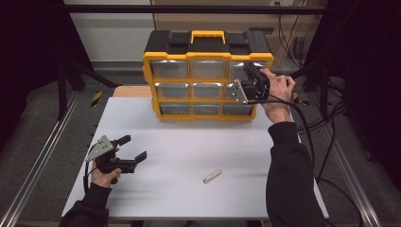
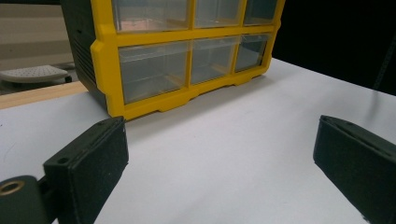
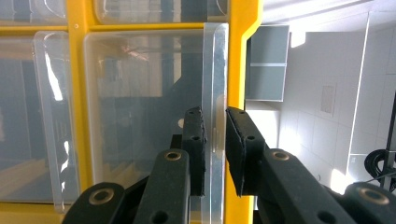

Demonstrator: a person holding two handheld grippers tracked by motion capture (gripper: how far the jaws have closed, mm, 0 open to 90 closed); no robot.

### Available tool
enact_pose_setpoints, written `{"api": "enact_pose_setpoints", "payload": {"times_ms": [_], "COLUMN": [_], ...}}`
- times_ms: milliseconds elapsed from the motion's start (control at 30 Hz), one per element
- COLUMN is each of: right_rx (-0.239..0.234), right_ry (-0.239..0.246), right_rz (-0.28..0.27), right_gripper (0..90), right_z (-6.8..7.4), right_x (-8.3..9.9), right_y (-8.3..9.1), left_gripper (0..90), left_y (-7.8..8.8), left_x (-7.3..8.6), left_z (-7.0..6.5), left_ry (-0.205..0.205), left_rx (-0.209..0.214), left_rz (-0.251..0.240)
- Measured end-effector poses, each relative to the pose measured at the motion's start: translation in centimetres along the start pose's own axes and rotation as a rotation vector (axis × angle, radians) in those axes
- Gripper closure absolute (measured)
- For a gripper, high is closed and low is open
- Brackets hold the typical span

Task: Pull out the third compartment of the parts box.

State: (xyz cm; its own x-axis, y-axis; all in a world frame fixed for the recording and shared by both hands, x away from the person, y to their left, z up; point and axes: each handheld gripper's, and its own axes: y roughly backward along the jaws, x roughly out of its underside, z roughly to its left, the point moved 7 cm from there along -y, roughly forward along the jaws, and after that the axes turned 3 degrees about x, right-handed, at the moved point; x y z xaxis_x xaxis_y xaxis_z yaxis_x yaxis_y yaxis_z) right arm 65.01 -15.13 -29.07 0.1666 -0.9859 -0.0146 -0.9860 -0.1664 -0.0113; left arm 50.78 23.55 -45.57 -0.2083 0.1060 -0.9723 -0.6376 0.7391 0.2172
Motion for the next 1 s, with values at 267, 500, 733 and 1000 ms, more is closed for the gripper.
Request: {"api": "enact_pose_setpoints", "payload": {"times_ms": [267, 500, 733, 1000], "right_rx": [-0.005, -0.011, -0.013, -0.017], "right_ry": [0.005, 0.010, 0.016, 0.018], "right_rz": [-0.003, -0.007, -0.010, -0.013], "right_gripper": [78.5, 78.5, 78.5, 78.5], "right_z": [0.0, -0.1, -0.1, -0.1], "right_x": [-0.1, -0.1, -0.2, -0.3], "right_y": [0.5, 1.0, 1.5, 2.1], "left_gripper": [2.7, 2.7, 2.7, 2.6], "left_y": [0.0, 0.0, 0.0, 0.0], "left_x": [0.0, 0.0, 0.0, 0.0], "left_z": [0.0, 0.0, 0.0, 0.0], "left_ry": [0.001, 0.001, 0.000, -0.004], "left_rx": [-0.001, -0.002, -0.004, -0.003], "left_rz": [0.002, 0.002, 0.002, 0.004]}}
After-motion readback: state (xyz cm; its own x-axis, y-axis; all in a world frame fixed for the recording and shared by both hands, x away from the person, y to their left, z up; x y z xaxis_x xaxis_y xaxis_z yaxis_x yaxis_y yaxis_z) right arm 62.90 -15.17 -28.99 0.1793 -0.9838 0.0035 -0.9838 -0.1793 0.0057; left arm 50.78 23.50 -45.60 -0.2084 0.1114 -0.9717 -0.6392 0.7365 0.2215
